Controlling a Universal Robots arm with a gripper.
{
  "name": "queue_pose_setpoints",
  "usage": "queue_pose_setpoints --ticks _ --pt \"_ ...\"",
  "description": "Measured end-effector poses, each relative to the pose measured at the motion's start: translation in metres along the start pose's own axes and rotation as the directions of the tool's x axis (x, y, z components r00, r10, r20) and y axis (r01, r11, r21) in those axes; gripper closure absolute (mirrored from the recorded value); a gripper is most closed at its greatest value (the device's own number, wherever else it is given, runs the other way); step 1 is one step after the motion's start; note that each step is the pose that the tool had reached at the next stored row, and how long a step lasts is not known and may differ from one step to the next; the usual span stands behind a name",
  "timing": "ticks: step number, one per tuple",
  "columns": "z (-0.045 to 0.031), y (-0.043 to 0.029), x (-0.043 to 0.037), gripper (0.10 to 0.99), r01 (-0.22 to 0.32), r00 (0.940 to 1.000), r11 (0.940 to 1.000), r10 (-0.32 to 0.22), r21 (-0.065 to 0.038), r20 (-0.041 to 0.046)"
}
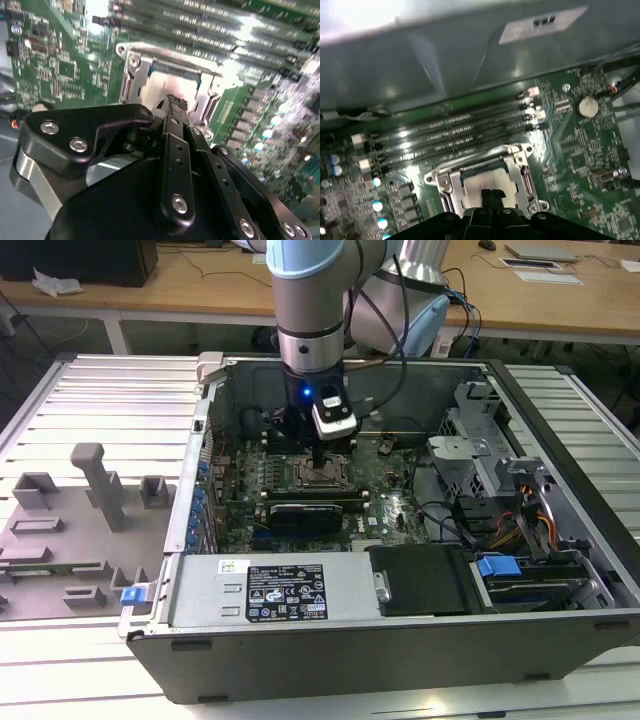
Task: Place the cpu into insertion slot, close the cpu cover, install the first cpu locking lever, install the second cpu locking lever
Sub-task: 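Install the first cpu locking lever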
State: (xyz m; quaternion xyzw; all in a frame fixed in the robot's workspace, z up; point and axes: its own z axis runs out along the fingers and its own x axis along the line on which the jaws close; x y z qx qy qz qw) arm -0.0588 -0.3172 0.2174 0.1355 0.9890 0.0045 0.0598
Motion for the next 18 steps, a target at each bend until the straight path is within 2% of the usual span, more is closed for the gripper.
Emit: queue_pose_setpoints --ticks 3,7,10,12,13,16,18 --pt "0.001 -0.003 -0.0007 0.98 0.016 0.9999 0.9999 -0.016 0.0 0.0005" --pt "0.0026 -0.0034 -0.0006 0.98 0.077 0.997 0.997 -0.077 -0.007 -0.0008" --pt "0.0035 -0.0034 -0.0005 0.98 0.132 0.9912 0.9911 -0.132 -0.012 -0.0014" --pt "0.0038 -0.0034 -0.0005 0.98 0.187 0.9823 0.9821 -0.187 -0.017 -0.0018" --pt "0.0037 -0.0034 -0.0005 0.98 0.195 0.9809 0.9807 -0.195 -0.018 -0.0017" --pt "-0.0032 -0.0032 -0.0013 0.98 0.195 0.9808 0.9807 -0.195 -0.018 -0.0017" --pt "-0.0129 -0.003 -0.0024 0.98 0.195 0.9808 0.9807 -0.195 -0.018 -0.0017"
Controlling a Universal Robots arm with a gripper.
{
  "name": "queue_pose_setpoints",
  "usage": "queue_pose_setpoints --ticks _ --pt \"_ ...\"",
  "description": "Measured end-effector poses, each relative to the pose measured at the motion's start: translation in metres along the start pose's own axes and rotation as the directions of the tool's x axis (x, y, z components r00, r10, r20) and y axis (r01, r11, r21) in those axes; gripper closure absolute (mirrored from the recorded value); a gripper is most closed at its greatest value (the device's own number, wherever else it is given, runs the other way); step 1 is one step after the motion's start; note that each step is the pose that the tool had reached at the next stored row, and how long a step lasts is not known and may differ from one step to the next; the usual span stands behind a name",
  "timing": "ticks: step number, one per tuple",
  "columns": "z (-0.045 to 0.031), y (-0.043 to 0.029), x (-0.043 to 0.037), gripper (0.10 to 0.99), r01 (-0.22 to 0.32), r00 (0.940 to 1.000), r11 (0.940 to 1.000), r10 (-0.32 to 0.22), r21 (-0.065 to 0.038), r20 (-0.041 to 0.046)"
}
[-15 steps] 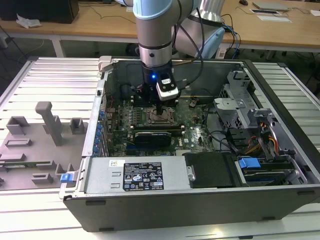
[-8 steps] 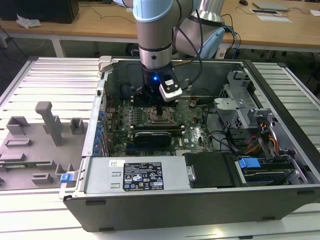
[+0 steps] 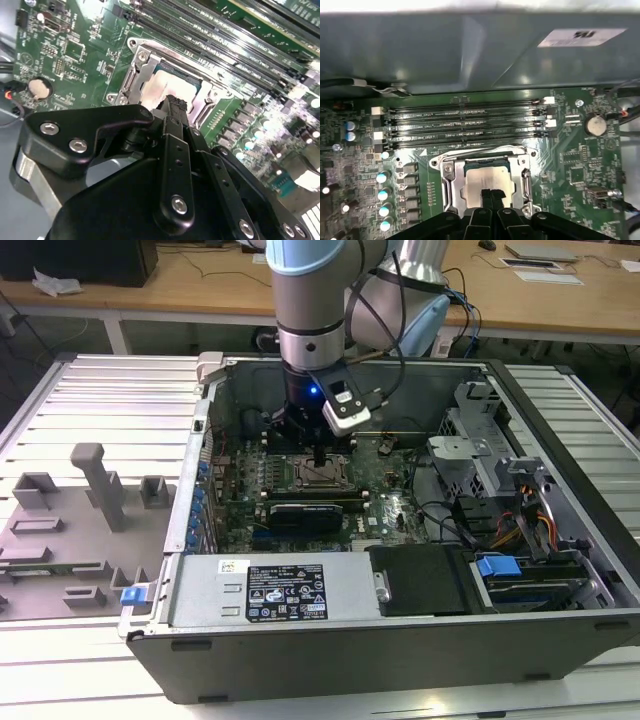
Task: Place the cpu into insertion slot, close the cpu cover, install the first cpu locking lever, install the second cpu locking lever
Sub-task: 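Install the first cpu locking lever, then install the second cpu locking lever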
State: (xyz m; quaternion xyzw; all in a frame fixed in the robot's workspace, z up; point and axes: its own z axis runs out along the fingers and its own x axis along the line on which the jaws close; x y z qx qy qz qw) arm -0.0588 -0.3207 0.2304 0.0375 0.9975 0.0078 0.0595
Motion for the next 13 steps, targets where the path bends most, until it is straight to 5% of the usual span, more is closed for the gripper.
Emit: queue_pose_setpoints --ticks 3,13 --pt "-0.0058 0.0001 -0.0007 0.98 0.0 1.0 1.0 0.0 0.0 0.0001" --pt "-0.007 0.0001 -0.0008 0.98 0.0 1.0 1.0 0.0 0.0 0.0"
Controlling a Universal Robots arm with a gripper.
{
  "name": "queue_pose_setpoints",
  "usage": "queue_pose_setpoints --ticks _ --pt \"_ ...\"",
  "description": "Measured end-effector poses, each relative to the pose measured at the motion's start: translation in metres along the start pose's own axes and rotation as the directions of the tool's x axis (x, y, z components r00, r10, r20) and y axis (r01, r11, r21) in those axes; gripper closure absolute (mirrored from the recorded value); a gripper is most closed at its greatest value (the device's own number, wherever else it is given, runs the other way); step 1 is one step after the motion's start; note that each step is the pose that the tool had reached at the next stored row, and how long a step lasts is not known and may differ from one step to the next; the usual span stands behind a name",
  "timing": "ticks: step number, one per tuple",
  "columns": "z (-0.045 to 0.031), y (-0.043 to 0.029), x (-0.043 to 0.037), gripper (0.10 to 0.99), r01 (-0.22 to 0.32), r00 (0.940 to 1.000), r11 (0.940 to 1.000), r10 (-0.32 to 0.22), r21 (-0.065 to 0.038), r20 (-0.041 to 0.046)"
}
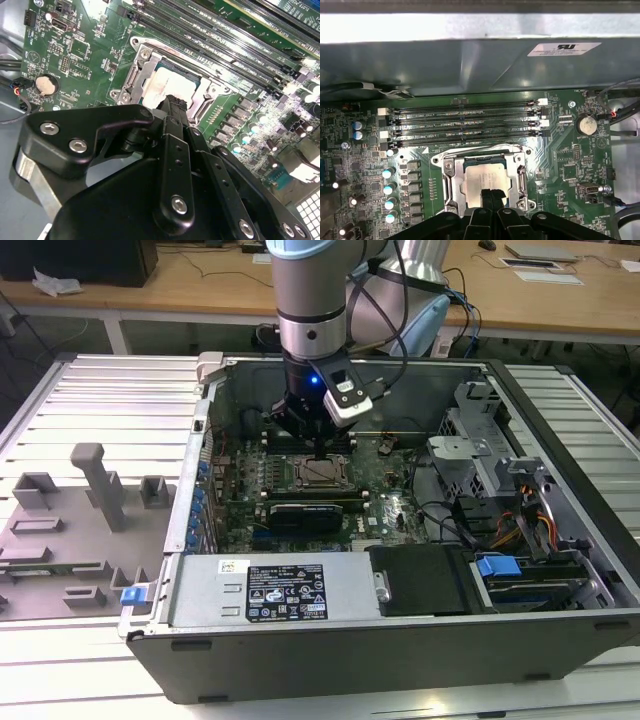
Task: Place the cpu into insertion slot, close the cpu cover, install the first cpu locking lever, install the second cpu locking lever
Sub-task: 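Install the second cpu locking lever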
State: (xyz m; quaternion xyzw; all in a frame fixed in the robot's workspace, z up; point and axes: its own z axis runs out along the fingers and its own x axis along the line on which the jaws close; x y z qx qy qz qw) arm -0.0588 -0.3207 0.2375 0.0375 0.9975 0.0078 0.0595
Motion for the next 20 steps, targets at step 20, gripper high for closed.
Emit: queue_pose_setpoints --ticks 20 --pt "-0.0071 -0.041 -0.0039 0.98 0.0 1.0 1.0 0.0 -0.002 -0.0001"
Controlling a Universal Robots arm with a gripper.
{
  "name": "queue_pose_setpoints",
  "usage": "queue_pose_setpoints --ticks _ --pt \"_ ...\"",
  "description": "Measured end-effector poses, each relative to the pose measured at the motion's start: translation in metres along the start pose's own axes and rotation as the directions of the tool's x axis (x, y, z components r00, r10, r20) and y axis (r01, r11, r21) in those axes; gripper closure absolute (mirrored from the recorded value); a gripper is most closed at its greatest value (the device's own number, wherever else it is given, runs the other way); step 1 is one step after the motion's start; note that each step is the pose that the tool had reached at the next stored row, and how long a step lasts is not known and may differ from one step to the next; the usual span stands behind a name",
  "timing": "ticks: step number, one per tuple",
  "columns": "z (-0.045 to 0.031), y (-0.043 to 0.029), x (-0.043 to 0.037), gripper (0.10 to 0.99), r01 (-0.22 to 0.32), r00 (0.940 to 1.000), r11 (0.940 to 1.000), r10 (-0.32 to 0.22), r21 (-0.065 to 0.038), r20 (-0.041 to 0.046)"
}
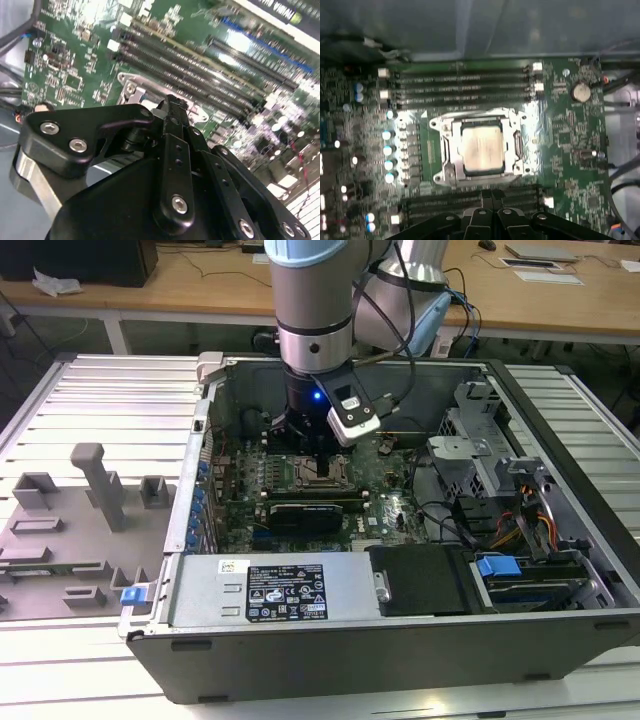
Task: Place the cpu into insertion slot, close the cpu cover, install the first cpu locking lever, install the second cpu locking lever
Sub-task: 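Install the second cpu locking lever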
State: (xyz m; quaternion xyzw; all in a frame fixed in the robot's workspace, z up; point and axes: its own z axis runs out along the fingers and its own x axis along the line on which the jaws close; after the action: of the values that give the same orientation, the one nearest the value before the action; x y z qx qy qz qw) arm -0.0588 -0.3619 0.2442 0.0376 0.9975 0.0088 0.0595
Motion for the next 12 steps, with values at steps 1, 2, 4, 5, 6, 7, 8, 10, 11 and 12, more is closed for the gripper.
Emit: queue_pose_setpoints --ticks 1,2,4,5,6,7,8,10,11,12 --pt "0.0004 -0.0012 0.0 0.98 0.0 1.0 1.0 0.0 -0.002 -0.0001" --pt "0.001 -0.002 0.0001 0.98 0.0 1.0 1.0 0.0 -0.003 -0.0003" --pt "0.0059 -0.0034 0.0029 0.98 -0.001 1.0 1.0 0.001 -0.006 -0.0005" --pt "0.0071 -0.0036 0.0042 0.98 -0.001 1.0 1.0 0.001 -0.006 -0.0005" --pt "0.0081 -0.0038 0.0058 0.98 -0.001 1.0 1.0 0.001 -0.007 -0.0006" --pt "0.0096 -0.0042 0.0086 0.98 -0.001 1.0 1.0 0.001 -0.007 -0.0006" --pt "0.0103 -0.0044 0.0105 0.98 -0.001 1.0 1.0 0.001 -0.006 -0.0006" --pt "0.0105 -0.0044 0.011 0.98 -0.001 1.0 1.0 0.001 -0.006 -0.0006" --pt "0.0106 -0.0044 0.011 0.98 -0.001 1.0 1.0 0.001 -0.007 -0.0006" --pt "0.0106 -0.0044 0.0111 0.98 -0.001 1.0 1.0 0.001 -0.007 -0.0006"
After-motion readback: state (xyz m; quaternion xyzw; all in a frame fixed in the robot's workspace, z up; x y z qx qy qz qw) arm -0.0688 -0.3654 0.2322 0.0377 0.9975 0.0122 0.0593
